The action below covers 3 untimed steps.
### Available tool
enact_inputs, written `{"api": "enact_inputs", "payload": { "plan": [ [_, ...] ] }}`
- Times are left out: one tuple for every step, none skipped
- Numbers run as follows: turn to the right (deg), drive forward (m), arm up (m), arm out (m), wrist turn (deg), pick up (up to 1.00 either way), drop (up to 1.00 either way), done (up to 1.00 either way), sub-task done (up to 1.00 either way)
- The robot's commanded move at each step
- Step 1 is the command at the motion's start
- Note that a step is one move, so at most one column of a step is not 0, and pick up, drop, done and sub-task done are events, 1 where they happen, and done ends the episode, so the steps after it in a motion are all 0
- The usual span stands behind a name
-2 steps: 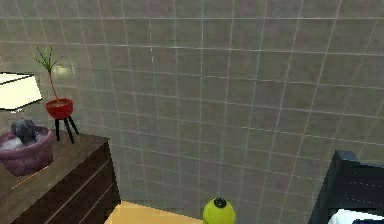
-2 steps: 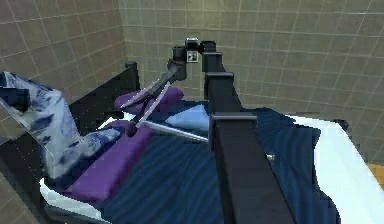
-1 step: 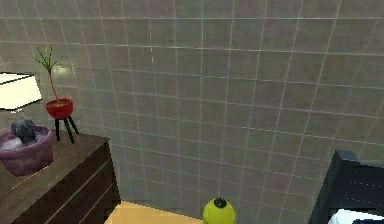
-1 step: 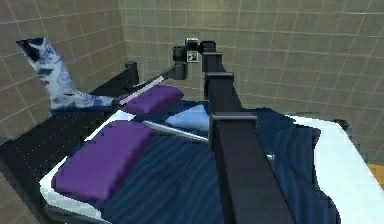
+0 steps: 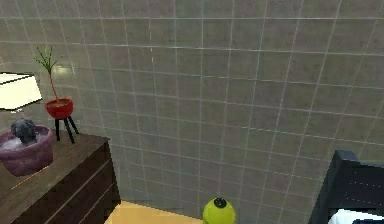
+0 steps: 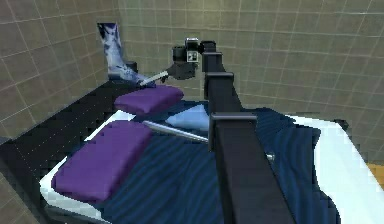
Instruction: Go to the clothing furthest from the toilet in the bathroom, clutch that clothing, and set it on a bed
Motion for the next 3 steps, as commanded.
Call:
{"api": "enact_inputs", "payload": {
  "plan": [
    [0.0, 0.0, 0.0, 0.0, 45.0, 0.0, 0.0, 0.0, 0.0],
    [0.0, 0.0, 0.0, 0.0, 18.0, 0.0, 0.0, 0.0, 0.0],
    [0.0, 0.0, -0.3, 0.0, 0.0, 0.0, 0.0, 0.0, 0.0]
  ]
}}
